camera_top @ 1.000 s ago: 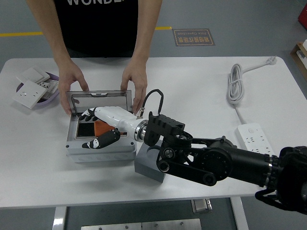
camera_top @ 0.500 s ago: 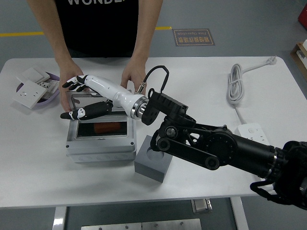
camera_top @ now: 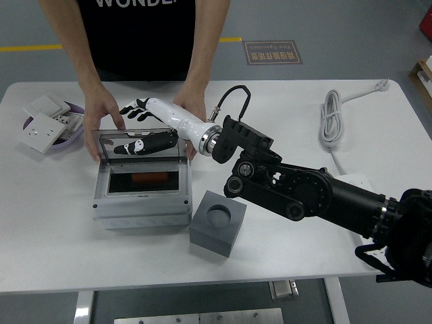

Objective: Pick up the cylinder from the cube,place it in the box,flap close box

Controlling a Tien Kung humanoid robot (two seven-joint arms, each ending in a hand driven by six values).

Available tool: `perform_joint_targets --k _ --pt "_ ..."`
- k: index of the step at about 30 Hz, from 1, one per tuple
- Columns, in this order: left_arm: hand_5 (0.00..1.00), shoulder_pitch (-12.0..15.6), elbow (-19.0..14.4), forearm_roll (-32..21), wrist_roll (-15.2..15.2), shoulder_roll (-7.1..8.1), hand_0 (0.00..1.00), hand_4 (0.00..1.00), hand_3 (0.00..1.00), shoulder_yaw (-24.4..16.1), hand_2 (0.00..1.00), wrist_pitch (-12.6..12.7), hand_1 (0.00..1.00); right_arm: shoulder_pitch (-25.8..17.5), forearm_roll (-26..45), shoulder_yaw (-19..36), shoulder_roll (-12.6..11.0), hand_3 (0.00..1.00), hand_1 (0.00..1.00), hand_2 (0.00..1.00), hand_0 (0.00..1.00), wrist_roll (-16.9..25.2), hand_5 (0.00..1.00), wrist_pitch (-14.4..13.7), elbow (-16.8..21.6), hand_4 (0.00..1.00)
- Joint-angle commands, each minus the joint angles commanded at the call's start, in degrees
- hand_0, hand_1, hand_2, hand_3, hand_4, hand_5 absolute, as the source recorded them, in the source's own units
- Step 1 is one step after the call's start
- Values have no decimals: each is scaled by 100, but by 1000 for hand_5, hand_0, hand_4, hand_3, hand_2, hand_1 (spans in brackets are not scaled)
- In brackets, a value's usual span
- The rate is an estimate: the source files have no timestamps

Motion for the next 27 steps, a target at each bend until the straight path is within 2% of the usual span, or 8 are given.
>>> perform_joint_targets --k 5,12,18,24,25,27 --pt "2 -11 0 13 -7 12 923 2 951 -3 854 0 852 -72 -45 -110 -112 778 751 770 841 -4 415 6 225 957" --pt "2 -12 0 -25 -33 18 923 2 951 4 854 6 852 -127 -67 -262 -450 776 749 772 841 -63 417 -67 730 954" --pt "2 8 0 -129 -75 31 923 2 951 29 854 19 852 -122 81 -714 -794 775 749 774 837 -183 418 -54 1214 953" --pt "2 4 0 -231 -127 49 923 2 951 57 854 27 852 -121 226 -1072 -1004 776 749 773 831 -249 430 26 1537 950" --pt "2 3 0 -241 -132 51 923 2 951 58 854 29 852 -118 239 -1092 -1028 779 747 777 831 -254 538 30 1574 805" --pt "2 -1 0 -246 -138 58 923 2 951 50 854 31 852 -99 264 -1115 -1080 779 747 777 831 -268 538 40 1651 805"
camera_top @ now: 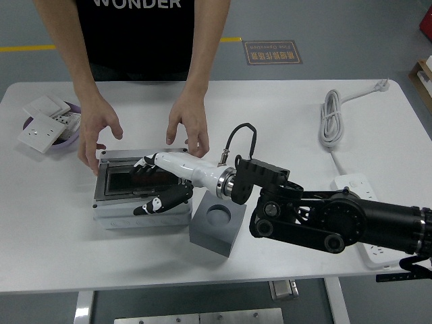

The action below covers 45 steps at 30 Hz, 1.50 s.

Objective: Pick up the cylinder from the cube,place it in the box,flap close box

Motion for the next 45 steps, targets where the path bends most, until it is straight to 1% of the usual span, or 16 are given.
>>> perform_joint_targets --k 3,4,7,9,10,11,14,18,21,22,27,28,29,36,40,45 --pt "2 -8 0 8 -5 13 923 2 951 -19 854 5 852 26 14 4 -54 779 747 777 831 -8 538 3 41 805" --pt "2 -10 0 17 -4 16 923 2 951 -27 854 7 852 29 13 28 -68 784 749 778 833 -10 597 4 33 715" --pt "2 -16 0 24 -3 20 923 2 951 -35 854 10 852 14 5 161 -123 784 749 778 833 -10 597 -11 3 715" --pt "2 -15 0 22 -2 17 923 2 951 -38 854 12 852 -54 -39 393 -201 784 749 778 833 -10 597 -24 -4 715" --pt "2 -14 0 25 0 14 923 2 951 -38 854 13 852 -94 -60 504 -235 774 749 779 834 -8 619 -32 0 641" --pt "2 -13 0 26 3 9 923 2 951 -39 854 13 852 -151 -97 618 -271 774 749 779 834 -6 619 -48 8 641" --pt "2 -3 0 28 15 -12 923 2 951 -29 854 12 852 -402 -249 1074 -381 774 749 779 834 20 619 -121 38 641" --pt "2 2 0 39 28 -38 923 2 951 -30 854 13 852 -825 -516 1754 -443 770 747 780 836 130 611 -198 57 621" --pt "2 -6 0 36 31 -58 923 2 951 -16 854 12 852 -1158 -681 2254 -438 770 747 780 836 227 611 -236 49 621" --pt "2 -9 0 32 31 -65 923 2 951 -11 854 12 852 -1272 -733 2434 -431 756 743 775 832 255 585 -246 39 640" --pt "2 -22 0 35 40 -93 923 2 951 -24 854 16 852 -1801 -890 3264 -396 756 743 775 832 397 585 -260 -34 640" --pt "2 -24 0 35 42 -98 923 2 951 -30 854 18 852 -1862 -889 3375 -397 723 733 768 818 424 574 -259 -43 651" --pt "2 -26 0 39 46 -107 923 2 951 -39 854 20 852 -1944 -878 3525 -398 723 733 768 818 463 574 -254 -56 651" --pt "2 -56 0 61 73 -167 923 2 951 -50 854 14 852 -2601 -731 4470 -460 709 729 760 811 819 560 -151 -151 665" --pt "2 -56 0 64 80 -178 923 2 951 -50 854 12 852 -2896 -608 4801 -508 704 724 755 807 971 548 -69 -180 682" --pt "2 -56 0 76 84 -177 923 2 951 -59 854 11 852 -3243 -431 5065 -536 704 724 755 807 1175 548 156 -178 682"
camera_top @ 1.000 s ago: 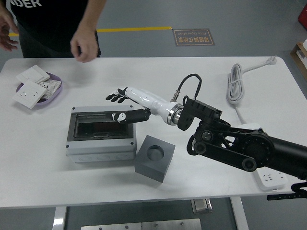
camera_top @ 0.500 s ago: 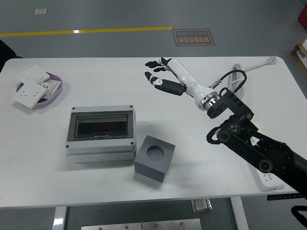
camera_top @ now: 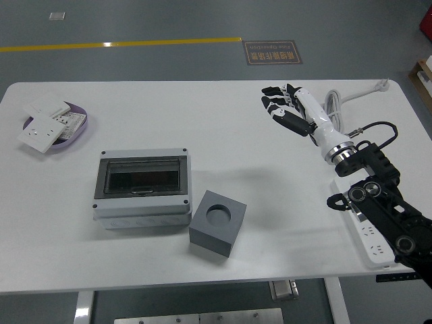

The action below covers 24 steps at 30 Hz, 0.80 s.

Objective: Pick up the cylinder from the cube,place it in the box,flap close box

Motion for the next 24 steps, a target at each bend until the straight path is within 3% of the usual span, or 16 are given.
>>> perform_joint_targets --k 6,7,11,12,13,24 --pt "2 11 0 2 -5 -3 923 2 951 -9 854 1 852 -317 283 240 8 705 720 748 804 356 532 333 -13 716" --pt "2 17 0 8 -3 -7 923 2 951 -13 854 0 852 -370 360 287 16 723 723 749 807 434 508 387 -23 769" --pt "2 38 0 23 5 -23 923 2 951 -40 854 5 852 -537 704 439 77 723 723 749 807 692 508 536 -59 769" --pt "2 42 0 26 7 -25 923 2 951 -46 854 6 852 -565 763 465 91 723 723 749 807 732 508 560 -62 769" --pt "2 44 0 28 8 -26 923 2 951 -50 854 7 852 -590 815 490 105 758 717 726 798 767 397 581 -63 877" --pt "2 44 0 30 6 -16 923 2 951 -52 854 7 852 -755 1014 812 221 711 703 689 777 879 344 613 -6 884"
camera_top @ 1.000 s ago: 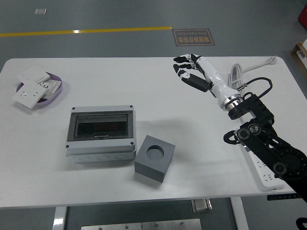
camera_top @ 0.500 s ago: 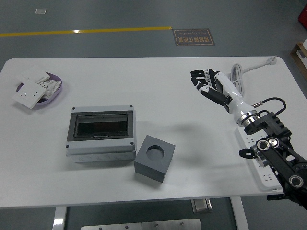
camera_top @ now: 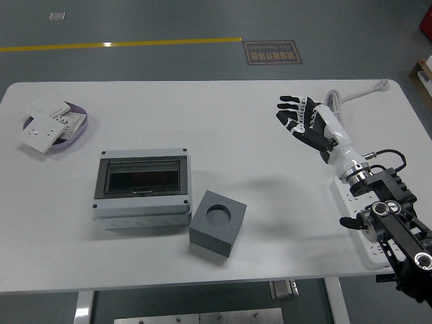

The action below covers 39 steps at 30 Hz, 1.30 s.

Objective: Pick up the cylinder from the cube,place it in the box,flap close box

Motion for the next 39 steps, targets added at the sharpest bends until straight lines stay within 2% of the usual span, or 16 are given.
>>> perform_joint_targets --k 1,6,7,12,13,24,25,30,31,39 --pt "2 -1 0 0 0 -1 923 2 951 -1 854 -1 852 -11 3 28 -3 685 696 668 766 3 318 0 10 878" --pt "2 -2 0 7 -2 -2 923 2 951 -9 854 -2 852 -48 -3 130 -19 685 696 668 766 6 318 9 54 878" --pt "2 -1 0 10 0 -2 923 2 951 -13 854 -2 852 -54 -8 147 -20 656 623 584 712 5 293 16 64 870" --pt "2 11 0 45 16 4 923 2 951 -50 854 1 852 -89 -34 198 -16 656 623 584 712 6 293 60 108 870" --pt "2 11 0 54 17 8 923 2 951 -60 854 2 852 -99 -41 208 -14 631 572 536 681 5 287 76 115 868" --pt "2 -28 0 137 27 26 923 2 951 -125 854 0 852 -172 -24 304 -21 628 575 531 688 -18 283 335 148 867" --pt "2 -30 0 137 27 24 923 2 951 -122 854 -2 852 -175 -28 309 -20 682 687 674 774 -22 282 345 154 872" --pt "2 -31 0 128 28 16 923 2 951 -100 854 -5 852 -185 -62 347 -29 682 687 674 774 -45 282 374 206 872" --pt "2 -30 0 129 29 15 923 2 951 -100 854 -5 852 -185 -68 355 -32 756 770 779 835 -48 286 375 215 878" --pt "2 -25 0 107 30 6 923 2 951 -76 854 -4 852 -186 -171 363 -50 778 785 800 844 -70 285 362 305 874"
